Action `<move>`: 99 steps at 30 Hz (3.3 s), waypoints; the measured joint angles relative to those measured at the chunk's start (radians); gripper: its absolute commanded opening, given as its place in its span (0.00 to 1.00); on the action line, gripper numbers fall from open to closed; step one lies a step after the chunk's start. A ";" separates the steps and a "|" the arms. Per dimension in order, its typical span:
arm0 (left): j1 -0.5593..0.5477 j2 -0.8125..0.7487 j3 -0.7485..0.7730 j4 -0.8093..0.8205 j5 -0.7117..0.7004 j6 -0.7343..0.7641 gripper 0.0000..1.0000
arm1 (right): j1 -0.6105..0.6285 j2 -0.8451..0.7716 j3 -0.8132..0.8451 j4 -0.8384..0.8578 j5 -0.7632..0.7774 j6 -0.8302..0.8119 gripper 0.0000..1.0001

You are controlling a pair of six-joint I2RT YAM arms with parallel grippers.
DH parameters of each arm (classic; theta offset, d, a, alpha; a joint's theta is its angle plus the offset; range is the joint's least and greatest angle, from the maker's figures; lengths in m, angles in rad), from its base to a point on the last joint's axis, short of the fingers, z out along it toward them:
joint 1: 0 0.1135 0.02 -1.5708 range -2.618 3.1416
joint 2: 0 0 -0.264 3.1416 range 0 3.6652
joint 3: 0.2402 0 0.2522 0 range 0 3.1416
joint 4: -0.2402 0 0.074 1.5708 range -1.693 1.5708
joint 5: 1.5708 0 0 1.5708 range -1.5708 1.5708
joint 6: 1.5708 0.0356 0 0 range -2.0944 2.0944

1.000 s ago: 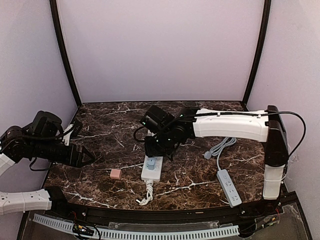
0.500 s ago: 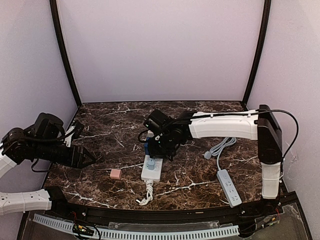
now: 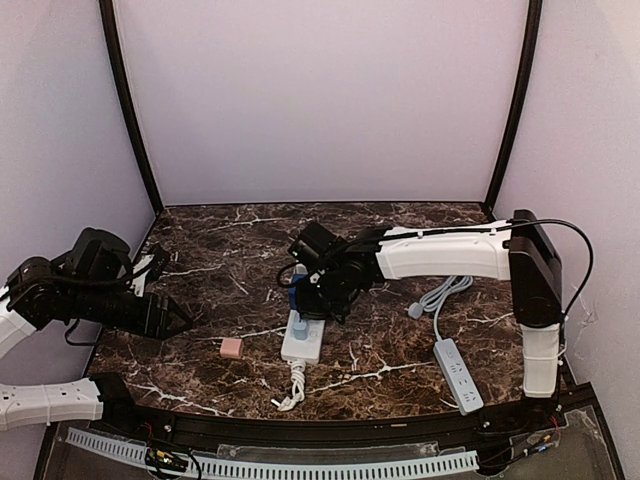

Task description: Insert the plug

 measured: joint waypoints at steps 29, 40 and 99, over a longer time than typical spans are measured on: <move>0.000 0.037 -0.001 0.006 0.020 0.033 0.69 | 0.012 -0.017 0.027 -0.066 0.002 -0.029 0.32; 0.000 0.127 -0.017 0.001 0.056 0.071 0.74 | 0.012 -0.032 0.159 -0.208 0.095 -0.097 0.54; 0.094 0.846 -0.011 0.396 0.229 -0.013 0.43 | -0.011 -0.473 -0.148 -0.426 0.287 -0.201 0.75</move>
